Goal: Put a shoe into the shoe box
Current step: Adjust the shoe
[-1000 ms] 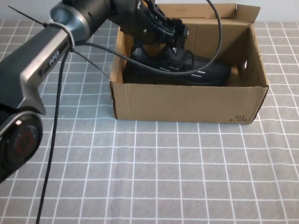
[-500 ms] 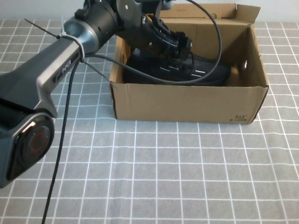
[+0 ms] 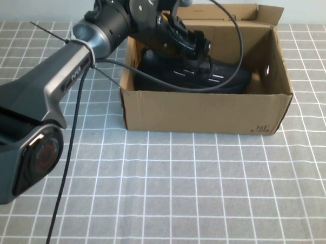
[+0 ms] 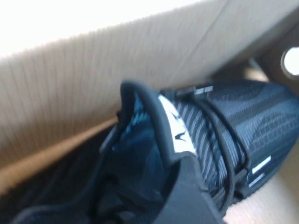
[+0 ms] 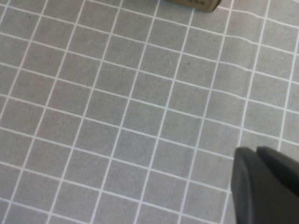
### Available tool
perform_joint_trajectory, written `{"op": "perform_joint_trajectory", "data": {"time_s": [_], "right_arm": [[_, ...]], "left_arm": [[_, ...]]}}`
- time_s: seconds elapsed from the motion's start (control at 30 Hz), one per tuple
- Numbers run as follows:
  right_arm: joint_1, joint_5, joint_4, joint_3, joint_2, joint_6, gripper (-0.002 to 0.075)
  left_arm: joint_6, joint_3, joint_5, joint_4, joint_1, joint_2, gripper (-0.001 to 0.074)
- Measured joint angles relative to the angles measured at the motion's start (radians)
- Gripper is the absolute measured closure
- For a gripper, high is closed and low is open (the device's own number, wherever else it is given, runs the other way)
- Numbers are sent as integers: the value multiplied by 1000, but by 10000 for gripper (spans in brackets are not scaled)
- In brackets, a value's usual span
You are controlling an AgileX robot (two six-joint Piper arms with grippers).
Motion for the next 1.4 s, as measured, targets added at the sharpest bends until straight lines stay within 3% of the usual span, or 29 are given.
{"op": "perform_joint_trajectory", "data": {"time_s": [0.5, 1.17, 1.4], "right_arm": [[0, -21, 2, 0, 0, 0, 742], [0, -21, 2, 0, 0, 0, 742], [0, -23, 4, 0, 0, 0, 742]], "left_arm": [[-50, -44, -1, 186, 0, -8, 283], [-24, -44, -24, 91, 0, 38, 284], [-20, -44, 15, 38, 0, 64, 328]]}}
